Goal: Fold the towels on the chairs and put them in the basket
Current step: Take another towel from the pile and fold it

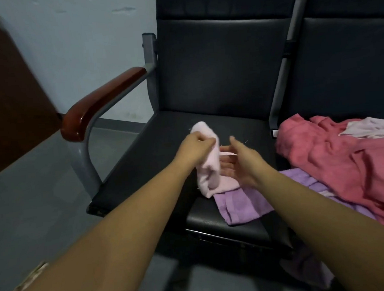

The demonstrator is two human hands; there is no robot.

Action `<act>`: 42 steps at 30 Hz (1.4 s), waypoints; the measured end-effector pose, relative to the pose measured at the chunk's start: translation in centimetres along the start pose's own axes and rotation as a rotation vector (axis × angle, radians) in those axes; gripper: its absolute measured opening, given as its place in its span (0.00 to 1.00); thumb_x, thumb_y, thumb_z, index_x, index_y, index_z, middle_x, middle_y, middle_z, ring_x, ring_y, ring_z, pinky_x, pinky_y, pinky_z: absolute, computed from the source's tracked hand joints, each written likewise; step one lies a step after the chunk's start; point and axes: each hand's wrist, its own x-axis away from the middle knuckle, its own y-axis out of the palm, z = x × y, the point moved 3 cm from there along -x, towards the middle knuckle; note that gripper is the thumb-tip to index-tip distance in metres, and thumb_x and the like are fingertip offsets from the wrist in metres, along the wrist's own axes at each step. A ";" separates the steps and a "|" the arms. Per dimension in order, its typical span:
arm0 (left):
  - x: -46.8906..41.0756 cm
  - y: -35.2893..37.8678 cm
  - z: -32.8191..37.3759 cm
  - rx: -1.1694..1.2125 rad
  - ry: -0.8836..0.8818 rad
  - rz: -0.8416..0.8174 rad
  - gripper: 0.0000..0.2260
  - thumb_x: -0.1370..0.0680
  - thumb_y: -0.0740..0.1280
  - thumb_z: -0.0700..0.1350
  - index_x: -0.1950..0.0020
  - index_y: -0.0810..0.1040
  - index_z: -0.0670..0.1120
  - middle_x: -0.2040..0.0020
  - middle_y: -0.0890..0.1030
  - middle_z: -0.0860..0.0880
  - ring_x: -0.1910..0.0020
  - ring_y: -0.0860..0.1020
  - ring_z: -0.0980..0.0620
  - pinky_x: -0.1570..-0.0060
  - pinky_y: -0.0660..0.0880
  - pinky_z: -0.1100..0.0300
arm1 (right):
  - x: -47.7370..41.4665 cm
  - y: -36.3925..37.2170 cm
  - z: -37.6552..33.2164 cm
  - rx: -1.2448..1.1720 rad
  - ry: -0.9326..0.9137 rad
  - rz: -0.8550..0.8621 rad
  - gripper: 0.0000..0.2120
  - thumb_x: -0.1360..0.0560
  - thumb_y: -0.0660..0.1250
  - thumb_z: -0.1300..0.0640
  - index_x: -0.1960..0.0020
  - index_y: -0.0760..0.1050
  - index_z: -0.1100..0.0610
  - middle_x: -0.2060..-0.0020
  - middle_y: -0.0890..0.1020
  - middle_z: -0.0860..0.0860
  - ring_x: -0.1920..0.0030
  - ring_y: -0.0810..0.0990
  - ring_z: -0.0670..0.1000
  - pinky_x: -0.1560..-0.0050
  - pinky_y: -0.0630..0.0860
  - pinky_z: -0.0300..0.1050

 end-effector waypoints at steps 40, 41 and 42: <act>10.6 -23.3 -8.8 0.899 -0.114 0.294 0.15 0.21 0.67 0.40 0.34 0.76 0.46 0.41 0.84 0.42 0.42 0.82 0.41 0.41 0.78 0.39 | 5.7 24.4 0.1 0.106 0.006 -0.489 0.22 0.27 0.74 0.54 0.37 0.78 0.64 0.45 0.85 0.59 0.44 0.84 0.60 0.45 0.81 0.55; 11.6 -24.9 -10.4 0.878 -0.118 0.329 0.15 0.21 0.66 0.39 0.34 0.75 0.46 0.40 0.83 0.42 0.41 0.82 0.41 0.40 0.77 0.39 | 6.1 26.4 1.1 0.146 -0.011 -0.494 0.19 0.26 0.74 0.57 0.39 0.79 0.65 0.46 0.85 0.59 0.44 0.84 0.60 0.45 0.81 0.55; 12.3 -25.9 -11.6 0.858 -0.133 0.352 0.16 0.21 0.66 0.38 0.33 0.74 0.46 0.39 0.82 0.42 0.40 0.81 0.41 0.39 0.77 0.38 | 6.2 27.6 1.8 0.194 -0.038 -0.479 0.17 0.26 0.74 0.58 0.40 0.79 0.66 0.48 0.86 0.59 0.45 0.84 0.59 0.46 0.81 0.55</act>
